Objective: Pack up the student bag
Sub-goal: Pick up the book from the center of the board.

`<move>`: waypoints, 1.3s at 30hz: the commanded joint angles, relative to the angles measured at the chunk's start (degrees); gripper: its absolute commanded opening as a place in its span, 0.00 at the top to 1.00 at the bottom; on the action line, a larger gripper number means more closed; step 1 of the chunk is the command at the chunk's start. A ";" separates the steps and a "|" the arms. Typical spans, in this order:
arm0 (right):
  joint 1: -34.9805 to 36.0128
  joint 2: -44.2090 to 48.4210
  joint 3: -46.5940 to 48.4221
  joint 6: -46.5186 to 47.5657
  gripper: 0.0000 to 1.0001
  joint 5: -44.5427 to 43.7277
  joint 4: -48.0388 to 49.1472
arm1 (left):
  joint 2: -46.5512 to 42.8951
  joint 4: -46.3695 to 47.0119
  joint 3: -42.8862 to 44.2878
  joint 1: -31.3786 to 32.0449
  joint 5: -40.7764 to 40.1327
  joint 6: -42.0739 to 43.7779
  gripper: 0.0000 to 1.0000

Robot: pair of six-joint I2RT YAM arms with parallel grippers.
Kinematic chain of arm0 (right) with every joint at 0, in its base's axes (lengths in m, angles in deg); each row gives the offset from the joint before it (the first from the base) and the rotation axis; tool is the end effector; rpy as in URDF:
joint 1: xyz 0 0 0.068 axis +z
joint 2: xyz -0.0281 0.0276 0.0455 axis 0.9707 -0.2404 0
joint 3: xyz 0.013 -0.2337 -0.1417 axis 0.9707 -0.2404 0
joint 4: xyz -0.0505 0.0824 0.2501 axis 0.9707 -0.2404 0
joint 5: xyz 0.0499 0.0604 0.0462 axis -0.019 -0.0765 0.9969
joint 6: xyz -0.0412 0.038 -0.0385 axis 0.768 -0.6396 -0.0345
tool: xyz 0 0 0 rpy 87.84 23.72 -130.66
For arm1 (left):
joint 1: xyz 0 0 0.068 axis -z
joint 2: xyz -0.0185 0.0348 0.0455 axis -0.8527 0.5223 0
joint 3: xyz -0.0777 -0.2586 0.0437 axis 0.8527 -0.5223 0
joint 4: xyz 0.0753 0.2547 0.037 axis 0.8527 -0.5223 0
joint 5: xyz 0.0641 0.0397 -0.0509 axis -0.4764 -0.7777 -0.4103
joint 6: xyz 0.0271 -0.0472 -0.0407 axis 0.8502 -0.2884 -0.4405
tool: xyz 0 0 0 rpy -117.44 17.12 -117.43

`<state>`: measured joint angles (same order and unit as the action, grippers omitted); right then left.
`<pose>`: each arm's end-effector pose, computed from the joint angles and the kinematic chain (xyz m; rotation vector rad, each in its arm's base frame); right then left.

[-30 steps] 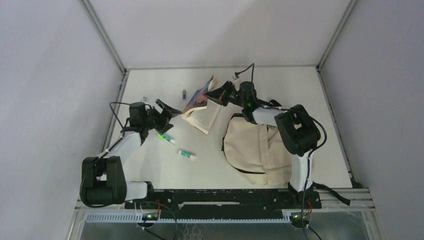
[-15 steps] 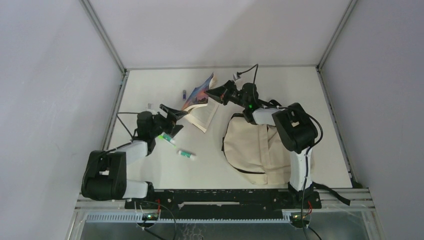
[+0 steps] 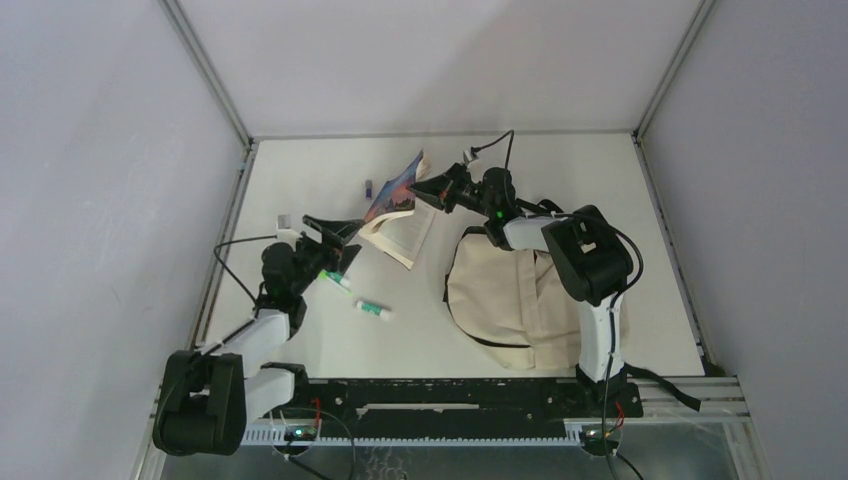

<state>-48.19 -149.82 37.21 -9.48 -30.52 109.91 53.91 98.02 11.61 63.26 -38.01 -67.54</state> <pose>0.3981 0.2450 0.1935 0.2877 1.8840 1.8405 0.2359 -0.0410 0.1833 -0.8427 1.7512 -1.3351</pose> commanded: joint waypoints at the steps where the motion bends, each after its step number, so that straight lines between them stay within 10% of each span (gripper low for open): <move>1: 0.29 1.63 1.45 -2.30 1.00 -0.05 11.78 | 0.30 -0.19 1.41 0.26 -2.55 -1.63 0.00; 28: 1.18 -0.33 1.53 -1.63 1.00 1.01 7.82 | 27.17 27.95 8.91 4.84 -1.43 -18.39 0.00; 36: 2.10 -0.10 1.62 5.74 1.00 3.93 -5.30 | 31.05 37.78 9.25 5.28 -1.08 -20.88 0.71; 39: 2.38 2.34 1.58 13.77 0.59 2.83 -17.07 | 31.06 37.74 10.06 5.24 -0.08 -19.86 0.98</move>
<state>-47.51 -151.68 37.25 -5.44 -30.03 102.85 86.11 123.87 17.42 67.59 -42.23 -86.71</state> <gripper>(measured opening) 0.208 0.267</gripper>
